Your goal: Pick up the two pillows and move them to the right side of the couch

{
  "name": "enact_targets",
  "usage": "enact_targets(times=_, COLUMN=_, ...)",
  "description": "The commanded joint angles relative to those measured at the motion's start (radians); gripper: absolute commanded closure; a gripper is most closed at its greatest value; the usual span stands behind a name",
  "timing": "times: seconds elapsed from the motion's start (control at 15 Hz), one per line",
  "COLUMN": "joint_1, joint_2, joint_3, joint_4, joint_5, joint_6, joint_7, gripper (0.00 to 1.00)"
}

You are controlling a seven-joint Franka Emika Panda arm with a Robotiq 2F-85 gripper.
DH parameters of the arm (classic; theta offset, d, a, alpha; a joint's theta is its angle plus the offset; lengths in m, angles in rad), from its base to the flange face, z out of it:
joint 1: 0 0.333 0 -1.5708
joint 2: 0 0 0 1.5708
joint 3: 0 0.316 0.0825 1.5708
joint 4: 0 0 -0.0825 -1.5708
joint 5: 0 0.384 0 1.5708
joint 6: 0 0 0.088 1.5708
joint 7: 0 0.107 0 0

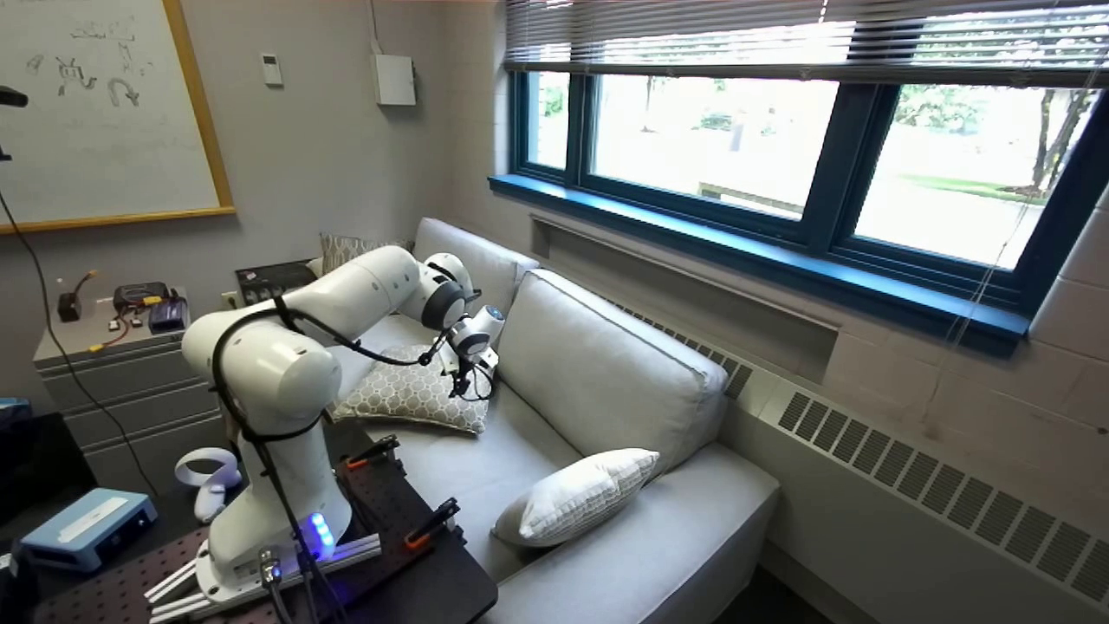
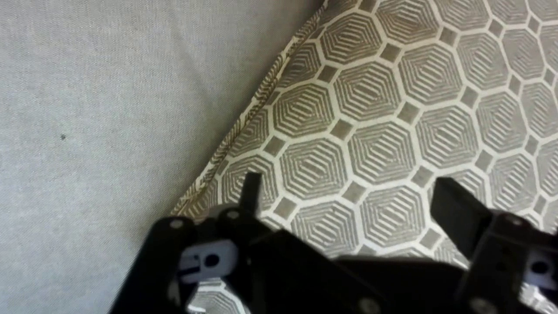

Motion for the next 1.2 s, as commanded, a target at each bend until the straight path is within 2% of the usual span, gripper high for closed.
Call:
enact_targets(times=0.0, joint_1=0.027, joint_2=0.120, joint_3=-0.005, joint_4=0.154, joint_5=0.008, joint_6=-0.054, joint_7=-0.016, gripper=0.00)
enact_targets(times=0.2, joint_1=0.038, joint_2=0.187, joint_3=0.004, joint_4=0.215, joint_5=0.013, joint_6=-0.027, joint_7=-0.019, gripper=0.00)
enact_targets(times=0.27, joint_1=0.025, joint_2=0.123, joint_3=0.008, joint_4=0.111, joint_5=0.040, joint_6=0.023, joint_7=-0.037, gripper=0.00)
enact_targets(times=0.6, joint_1=0.041, joint_2=0.137, joint_3=0.032, joint_4=0.116, joint_5=0.074, joint_6=0.125, joint_7=-0.034, gripper=0.00)
enact_targets(times=0.67, joint_1=0.043, joint_2=0.137, joint_3=0.033, joint_4=0.108, joint_5=0.081, joint_6=0.148, joint_7=-0.035, gripper=0.25)
enact_targets(times=0.73, joint_1=0.041, joint_2=0.137, joint_3=0.036, joint_4=0.099, joint_5=0.089, joint_6=0.170, joint_7=-0.037, gripper=0.26)
enact_targets(times=0.8, joint_1=0.037, joint_2=0.137, joint_3=0.042, joint_4=0.088, joint_5=0.099, joint_6=0.188, joint_7=-0.044, gripper=0.32)
enact_targets(times=1.13, joint_1=0.011, joint_2=0.137, joint_3=0.074, joint_4=0.022, joint_5=0.136, joint_6=0.207, joint_7=-0.069, gripper=0.71)
